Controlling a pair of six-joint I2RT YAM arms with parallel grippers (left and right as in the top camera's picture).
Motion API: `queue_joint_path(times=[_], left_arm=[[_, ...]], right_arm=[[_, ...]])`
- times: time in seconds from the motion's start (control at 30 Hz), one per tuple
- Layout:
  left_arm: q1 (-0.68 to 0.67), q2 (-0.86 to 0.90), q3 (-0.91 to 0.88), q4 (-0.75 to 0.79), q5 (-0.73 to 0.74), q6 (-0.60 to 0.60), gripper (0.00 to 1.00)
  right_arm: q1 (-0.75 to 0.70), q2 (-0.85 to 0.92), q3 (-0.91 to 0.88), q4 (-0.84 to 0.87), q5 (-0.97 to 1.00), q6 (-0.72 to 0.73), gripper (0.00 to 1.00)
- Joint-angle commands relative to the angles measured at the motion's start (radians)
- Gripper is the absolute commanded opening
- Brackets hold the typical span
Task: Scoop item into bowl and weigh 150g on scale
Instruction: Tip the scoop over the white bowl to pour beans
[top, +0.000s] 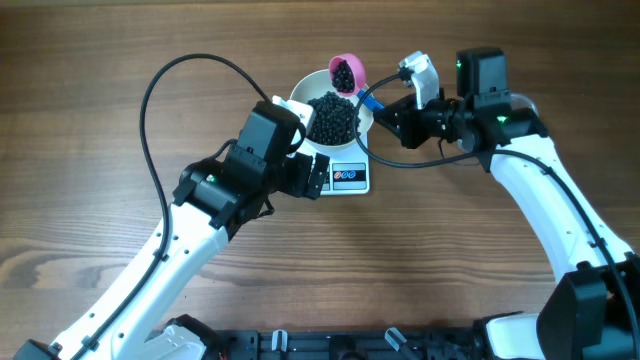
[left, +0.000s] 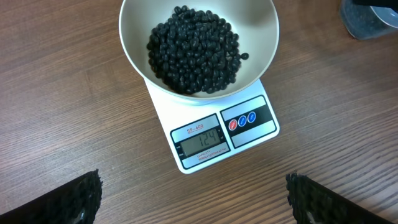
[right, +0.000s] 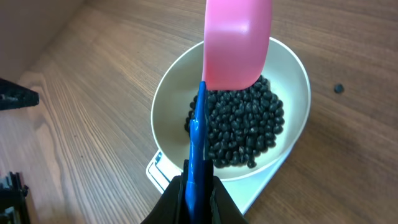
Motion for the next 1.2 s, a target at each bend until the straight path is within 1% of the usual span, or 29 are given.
queue_joint_path(times=[0.0,0.1,0.27,1.17], left_arm=[[0.002,0.008,0.014,0.002,0.008,0.011,1.0],[0.002,0.008,0.014,0.002,0.008,0.011,1.0],[0.002,0.007,0.014,0.002,0.008,0.011,1.0],[0.002,0.008,0.014,0.002,0.008,0.011,1.0]], right_arm=[[0.023,-0.024,0.005,0.01,0.012,-0.066,0.04],[0.04,-0.024,0.005,0.01,0.02,-0.122,0.04],[0.061,-0.024,0.005,0.011,0.142,-0.13,0.04],[0.061,-0.024,0.005,0.009,0.161,-0.126,0.04]])
